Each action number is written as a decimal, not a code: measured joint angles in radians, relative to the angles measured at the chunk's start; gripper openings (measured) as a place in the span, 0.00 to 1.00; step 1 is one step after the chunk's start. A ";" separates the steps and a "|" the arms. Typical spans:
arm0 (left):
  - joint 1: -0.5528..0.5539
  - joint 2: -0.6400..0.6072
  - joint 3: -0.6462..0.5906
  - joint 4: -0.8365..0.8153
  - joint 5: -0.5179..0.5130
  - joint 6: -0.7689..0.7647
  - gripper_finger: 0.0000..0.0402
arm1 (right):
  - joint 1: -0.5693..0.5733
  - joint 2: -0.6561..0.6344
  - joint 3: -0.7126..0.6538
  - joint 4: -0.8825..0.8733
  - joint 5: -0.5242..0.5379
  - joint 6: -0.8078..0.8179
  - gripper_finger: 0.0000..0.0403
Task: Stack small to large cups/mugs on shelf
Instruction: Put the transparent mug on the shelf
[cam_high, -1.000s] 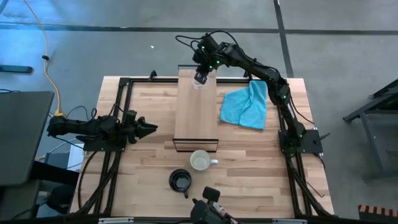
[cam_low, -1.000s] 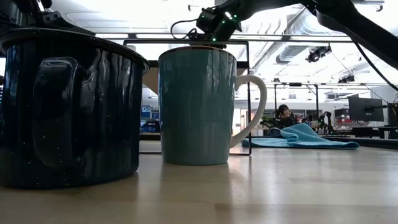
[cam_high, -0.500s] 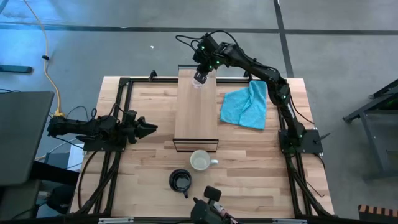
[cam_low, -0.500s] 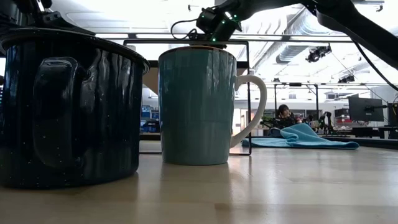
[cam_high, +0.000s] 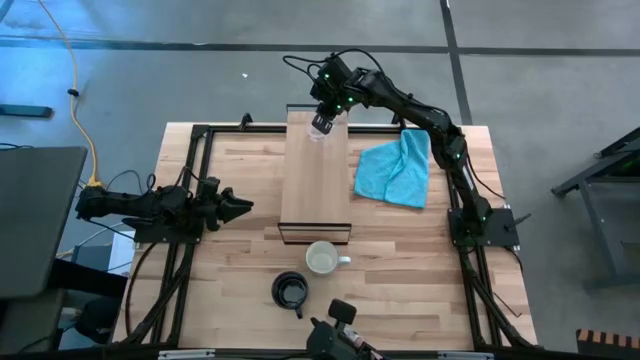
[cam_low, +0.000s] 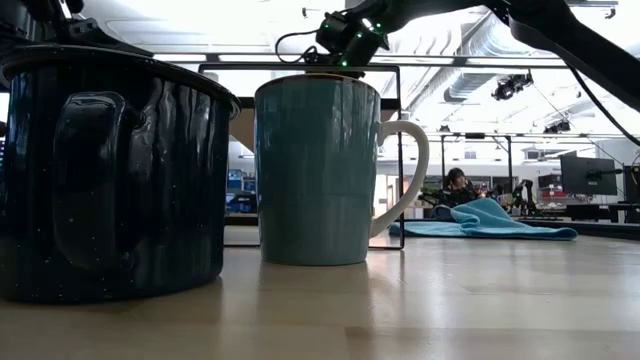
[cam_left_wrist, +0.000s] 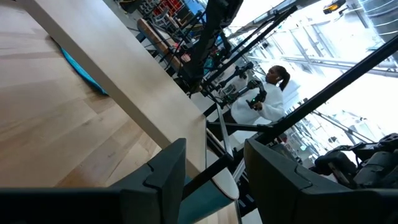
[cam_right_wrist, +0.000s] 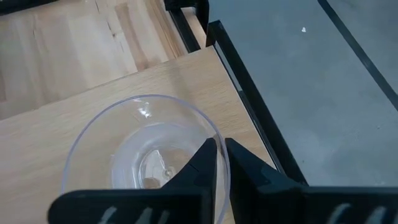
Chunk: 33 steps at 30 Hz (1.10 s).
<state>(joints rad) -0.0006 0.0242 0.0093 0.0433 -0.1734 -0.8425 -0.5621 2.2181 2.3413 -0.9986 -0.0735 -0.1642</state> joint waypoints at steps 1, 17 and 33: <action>0.000 0.000 0.000 0.000 0.000 0.000 0.38 | 0.000 0.000 0.000 -0.003 -0.003 0.000 0.03; 0.000 0.000 0.000 0.000 0.000 0.000 0.38 | 0.000 0.000 0.000 -0.009 -0.022 0.000 0.03; 0.000 0.000 0.000 0.000 0.000 0.000 0.38 | -0.004 0.000 0.000 -0.010 -0.032 0.003 0.03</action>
<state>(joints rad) -0.0006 0.0240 0.0093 0.0433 -0.1734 -0.8427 -0.5664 2.2181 2.3413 -1.0084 -0.1057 -0.1615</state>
